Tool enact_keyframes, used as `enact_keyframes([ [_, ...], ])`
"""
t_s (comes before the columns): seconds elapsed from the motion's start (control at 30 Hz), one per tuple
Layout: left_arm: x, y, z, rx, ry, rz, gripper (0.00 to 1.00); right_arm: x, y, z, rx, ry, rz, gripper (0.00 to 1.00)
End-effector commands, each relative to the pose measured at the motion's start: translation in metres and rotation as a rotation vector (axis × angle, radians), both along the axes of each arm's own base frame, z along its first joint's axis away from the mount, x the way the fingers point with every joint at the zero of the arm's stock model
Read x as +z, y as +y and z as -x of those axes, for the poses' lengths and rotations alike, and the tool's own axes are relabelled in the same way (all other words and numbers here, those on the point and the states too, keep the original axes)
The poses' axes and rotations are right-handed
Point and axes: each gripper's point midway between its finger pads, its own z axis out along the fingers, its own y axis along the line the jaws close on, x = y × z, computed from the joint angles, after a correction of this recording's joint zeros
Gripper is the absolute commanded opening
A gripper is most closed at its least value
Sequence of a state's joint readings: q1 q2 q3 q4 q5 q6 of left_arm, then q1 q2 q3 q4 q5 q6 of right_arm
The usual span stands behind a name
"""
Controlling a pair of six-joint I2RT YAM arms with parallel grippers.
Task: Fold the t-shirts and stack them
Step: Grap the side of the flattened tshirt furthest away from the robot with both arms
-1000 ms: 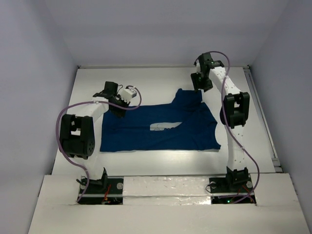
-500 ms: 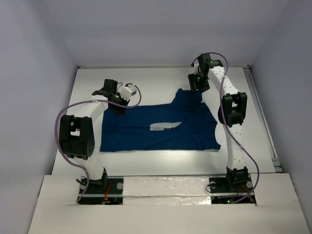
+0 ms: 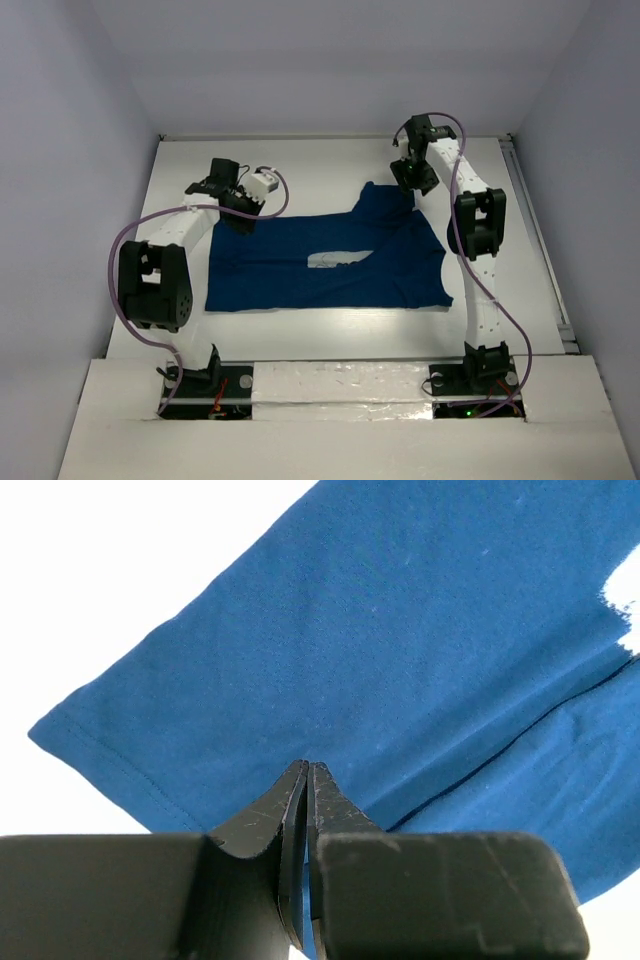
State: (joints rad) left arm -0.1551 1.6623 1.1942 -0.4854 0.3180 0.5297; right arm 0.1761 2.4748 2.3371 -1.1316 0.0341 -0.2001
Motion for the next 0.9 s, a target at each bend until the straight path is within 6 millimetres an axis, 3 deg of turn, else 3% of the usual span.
enact_keyframes([
  [0.0, 0.033, 0.0, -0.006, 0.006, -0.072, 0.015, 0.0, 0.01, 0.002, 0.006, 0.054, 0.008, -0.01, 0.63],
  [0.07, 0.036, 0.001, -0.006, 0.007, -0.075, 0.014, 0.0, 0.01, 0.02, 0.014, 0.101, 0.038, -0.074, 0.63],
  [0.43, 0.041, 0.001, -0.003, 0.006, -0.078, 0.016, 0.0, 0.004, 0.033, 0.024, 0.22, 0.058, 0.043, 0.62],
  [0.57, 0.043, 0.0, -0.005, 0.008, -0.087, 0.02, 0.0, 0.009, 0.034, 0.014, 0.202, 0.021, 0.046, 0.62],
  [0.8, 0.042, -0.001, -0.004, 0.009, -0.076, 0.026, 0.0, 0.002, 0.035, 0.028, 0.227, 0.079, 0.029, 0.62],
  [0.87, 0.043, 0.0, -0.005, 0.011, -0.086, 0.024, 0.0, 0.014, 0.061, 0.031, 0.291, 0.074, -0.091, 0.6],
])
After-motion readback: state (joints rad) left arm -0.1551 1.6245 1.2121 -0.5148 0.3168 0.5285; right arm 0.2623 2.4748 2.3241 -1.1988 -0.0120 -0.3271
